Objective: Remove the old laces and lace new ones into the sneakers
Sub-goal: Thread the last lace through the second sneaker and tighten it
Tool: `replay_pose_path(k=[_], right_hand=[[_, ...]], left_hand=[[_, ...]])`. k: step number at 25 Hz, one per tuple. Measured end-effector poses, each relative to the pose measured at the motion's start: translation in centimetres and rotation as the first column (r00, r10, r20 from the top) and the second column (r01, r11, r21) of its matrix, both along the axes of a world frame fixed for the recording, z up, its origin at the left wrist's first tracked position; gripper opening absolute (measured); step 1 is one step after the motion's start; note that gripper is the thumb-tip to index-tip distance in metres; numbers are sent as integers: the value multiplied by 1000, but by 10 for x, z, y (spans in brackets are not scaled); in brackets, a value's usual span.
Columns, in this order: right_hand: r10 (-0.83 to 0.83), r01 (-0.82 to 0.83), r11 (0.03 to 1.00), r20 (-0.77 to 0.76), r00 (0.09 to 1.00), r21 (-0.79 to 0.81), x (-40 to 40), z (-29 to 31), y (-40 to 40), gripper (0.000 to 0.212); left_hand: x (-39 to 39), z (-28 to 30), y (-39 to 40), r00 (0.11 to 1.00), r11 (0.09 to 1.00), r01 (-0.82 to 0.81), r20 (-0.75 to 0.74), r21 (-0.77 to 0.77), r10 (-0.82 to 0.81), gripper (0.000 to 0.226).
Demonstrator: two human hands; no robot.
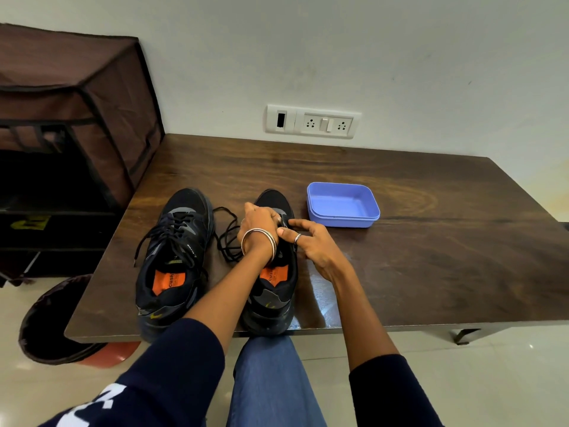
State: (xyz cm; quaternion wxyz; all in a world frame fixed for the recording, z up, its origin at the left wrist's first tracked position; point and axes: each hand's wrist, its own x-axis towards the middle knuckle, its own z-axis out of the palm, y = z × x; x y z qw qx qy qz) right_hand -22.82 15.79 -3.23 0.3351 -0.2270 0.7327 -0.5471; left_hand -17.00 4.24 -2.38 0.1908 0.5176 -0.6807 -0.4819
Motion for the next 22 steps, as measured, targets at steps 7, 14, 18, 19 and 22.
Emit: replay_pose_path(k=[7, 14, 18, 19, 22], right_hand=[[85, -83, 995, -24, 996, 60, -12, 10, 7, 38], [-82, 149, 983, -464, 882, 110, -16, 11, -24, 8], [-156, 195, 979, -419, 894, 53, -16, 7, -27, 4], [-176, 210, 977, -417, 892, 38, -16, 4, -27, 4], [-265, 289, 957, -447, 854, -15, -9, -7, -32, 9]], left_hand=[[-12, 3, 3, 988, 973, -151, 6, 172, 153, 20], [-11, 4, 5, 962, 954, -128, -201, 272, 186, 19], [-18, 0, -1, 976, 978, -110, -166, 179, 140, 46], [-16, -2, -1, 989, 988, -121, -74, 100, 129, 50], [-9, 1, -4, 990, 990, 135, 30, -33, -135, 21]])
